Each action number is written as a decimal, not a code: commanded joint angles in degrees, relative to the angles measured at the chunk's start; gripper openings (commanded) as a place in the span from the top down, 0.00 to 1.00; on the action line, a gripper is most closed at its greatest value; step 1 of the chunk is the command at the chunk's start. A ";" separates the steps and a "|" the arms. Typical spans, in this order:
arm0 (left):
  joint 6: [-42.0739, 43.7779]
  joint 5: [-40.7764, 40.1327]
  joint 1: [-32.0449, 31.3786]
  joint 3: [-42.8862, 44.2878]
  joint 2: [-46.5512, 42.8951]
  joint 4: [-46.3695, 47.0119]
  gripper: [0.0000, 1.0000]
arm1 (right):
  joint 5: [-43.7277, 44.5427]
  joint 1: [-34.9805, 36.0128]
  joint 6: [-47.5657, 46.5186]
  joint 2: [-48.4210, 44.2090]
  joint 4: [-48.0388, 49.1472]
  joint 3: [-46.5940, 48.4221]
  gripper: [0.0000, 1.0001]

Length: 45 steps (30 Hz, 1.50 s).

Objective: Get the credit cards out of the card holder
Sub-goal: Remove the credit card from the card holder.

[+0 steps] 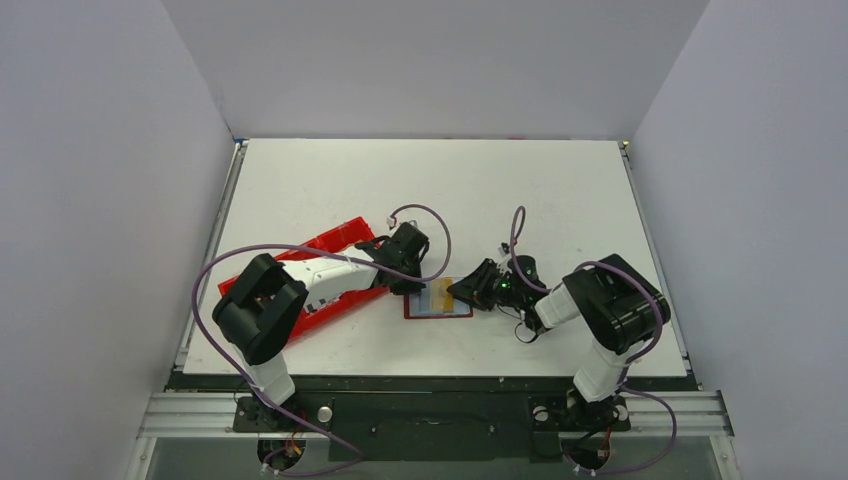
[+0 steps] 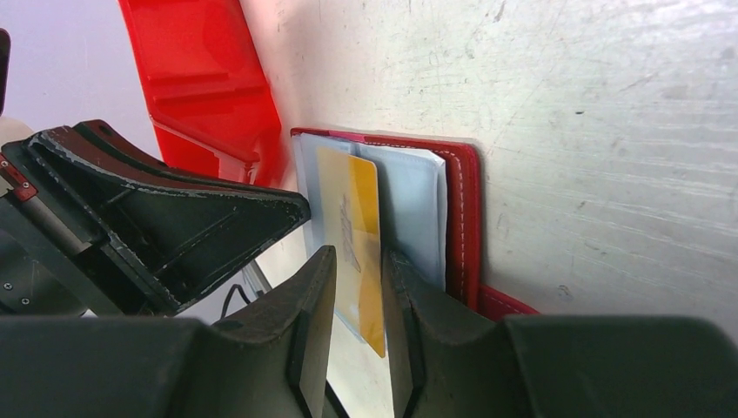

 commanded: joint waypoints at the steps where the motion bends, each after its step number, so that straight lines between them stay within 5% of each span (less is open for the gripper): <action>1: 0.75 -1.50 -0.17 -2.21 4.43 -5.30 1.00 | -0.04 1.10 -0.71 1.62 2.06 1.27 0.76; 11: 0.85 -1.36 -0.33 -2.18 4.64 -5.09 1.00 | 0.23 2.30 0.58 3.61 3.81 1.82 0.80; 17: 0.73 -1.59 -0.38 -2.34 4.42 -5.32 1.00 | 1.24 1.86 0.43 2.82 3.36 1.12 1.00; 45: 1.76 -0.84 -0.42 0.65 4.42 -5.92 1.00 | 5.33 -3.72 -12.95 -14.02 -21.85 2.75 1.00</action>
